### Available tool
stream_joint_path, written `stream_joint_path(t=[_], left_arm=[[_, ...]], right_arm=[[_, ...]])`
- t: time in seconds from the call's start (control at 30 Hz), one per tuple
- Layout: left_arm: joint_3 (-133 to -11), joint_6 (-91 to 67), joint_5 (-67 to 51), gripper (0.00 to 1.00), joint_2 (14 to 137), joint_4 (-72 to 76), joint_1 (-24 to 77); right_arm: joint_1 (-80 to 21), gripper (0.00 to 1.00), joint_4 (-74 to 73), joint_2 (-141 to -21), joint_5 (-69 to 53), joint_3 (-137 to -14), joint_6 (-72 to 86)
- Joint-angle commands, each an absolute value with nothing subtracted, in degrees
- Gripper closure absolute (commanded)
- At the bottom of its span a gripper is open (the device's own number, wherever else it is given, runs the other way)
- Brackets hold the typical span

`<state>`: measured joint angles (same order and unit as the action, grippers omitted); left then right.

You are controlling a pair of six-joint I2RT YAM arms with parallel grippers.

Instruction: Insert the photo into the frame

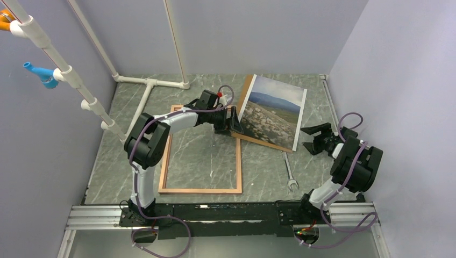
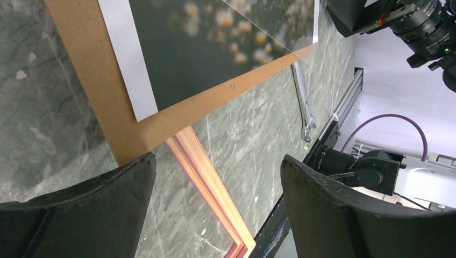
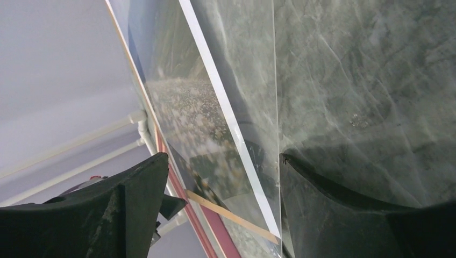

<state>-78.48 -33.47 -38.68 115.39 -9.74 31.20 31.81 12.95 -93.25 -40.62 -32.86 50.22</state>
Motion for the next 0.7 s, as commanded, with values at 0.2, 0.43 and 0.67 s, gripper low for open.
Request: stream_joint_path(t=[0.2, 0.43, 0.67], left_arm=[[-76.5, -31.8, -38.0, 0.11, 109.0, -10.0, 30.7], [-74.9, -31.8, -37.7, 0.11, 107.4, -9.8, 29.9], [-73.6, -31.6, -37.4, 0.11, 106.5, -9.9, 29.8]], right_arm=[[31.8, 0.36, 22.8, -97.4, -38.3, -27.5, 50.7], [31.7, 0.76, 30.3, -95.6, -41.0, -24.6, 53.3], [31.7, 0.86, 27.7, -90.6, -41.6, -24.5, 52.2]])
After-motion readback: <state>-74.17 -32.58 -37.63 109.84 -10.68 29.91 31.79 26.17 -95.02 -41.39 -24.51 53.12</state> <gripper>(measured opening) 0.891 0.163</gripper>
